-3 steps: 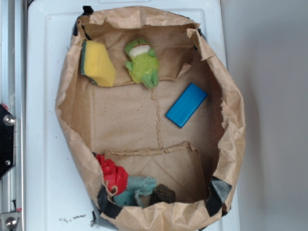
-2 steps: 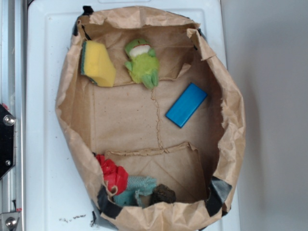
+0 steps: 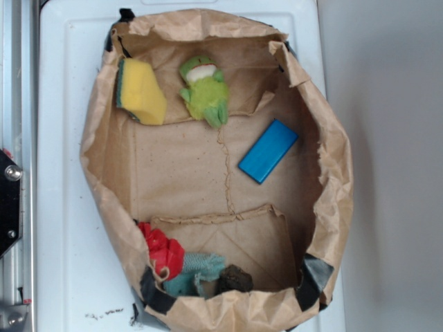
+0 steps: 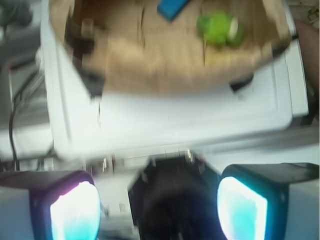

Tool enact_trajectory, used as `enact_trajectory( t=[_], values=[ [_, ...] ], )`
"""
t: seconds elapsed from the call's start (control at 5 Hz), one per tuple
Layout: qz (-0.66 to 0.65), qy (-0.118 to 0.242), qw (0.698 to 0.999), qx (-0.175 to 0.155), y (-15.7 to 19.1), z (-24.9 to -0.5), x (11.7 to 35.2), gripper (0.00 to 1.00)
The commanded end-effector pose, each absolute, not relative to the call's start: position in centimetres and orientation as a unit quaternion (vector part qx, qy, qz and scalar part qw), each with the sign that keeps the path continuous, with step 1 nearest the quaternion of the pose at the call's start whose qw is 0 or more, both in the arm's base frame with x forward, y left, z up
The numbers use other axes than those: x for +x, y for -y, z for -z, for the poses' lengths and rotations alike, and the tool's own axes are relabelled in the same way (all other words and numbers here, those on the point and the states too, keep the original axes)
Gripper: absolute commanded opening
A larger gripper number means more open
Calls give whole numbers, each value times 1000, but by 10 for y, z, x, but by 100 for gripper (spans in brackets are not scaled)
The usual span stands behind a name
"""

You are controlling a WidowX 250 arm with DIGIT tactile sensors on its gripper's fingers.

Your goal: Grab the blue block.

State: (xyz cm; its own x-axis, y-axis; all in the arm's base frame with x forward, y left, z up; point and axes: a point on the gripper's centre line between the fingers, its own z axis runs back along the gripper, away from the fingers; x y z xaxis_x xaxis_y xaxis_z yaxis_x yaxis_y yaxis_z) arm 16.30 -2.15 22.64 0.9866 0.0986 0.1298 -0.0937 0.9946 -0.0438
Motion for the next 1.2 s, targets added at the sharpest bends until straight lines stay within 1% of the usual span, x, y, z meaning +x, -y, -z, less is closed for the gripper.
enact_trajectory(
  t=[0.0, 0.2, 0.4, 0.6, 0.8, 1.0],
  values=[
    [-78, 108, 991, -26, 19, -216, 236, 100],
    [-81, 134, 987, -42, 8, -201, 257, 100],
    [-72, 150, 983, -73, 0, -195, 267, 100],
    [-101, 145, 983, -59, -7, -183, 285, 100],
    [-137, 136, 979, -65, -12, -173, 295, 100],
    [-210, 150, 962, -86, -16, -166, 300, 100]
  ],
)
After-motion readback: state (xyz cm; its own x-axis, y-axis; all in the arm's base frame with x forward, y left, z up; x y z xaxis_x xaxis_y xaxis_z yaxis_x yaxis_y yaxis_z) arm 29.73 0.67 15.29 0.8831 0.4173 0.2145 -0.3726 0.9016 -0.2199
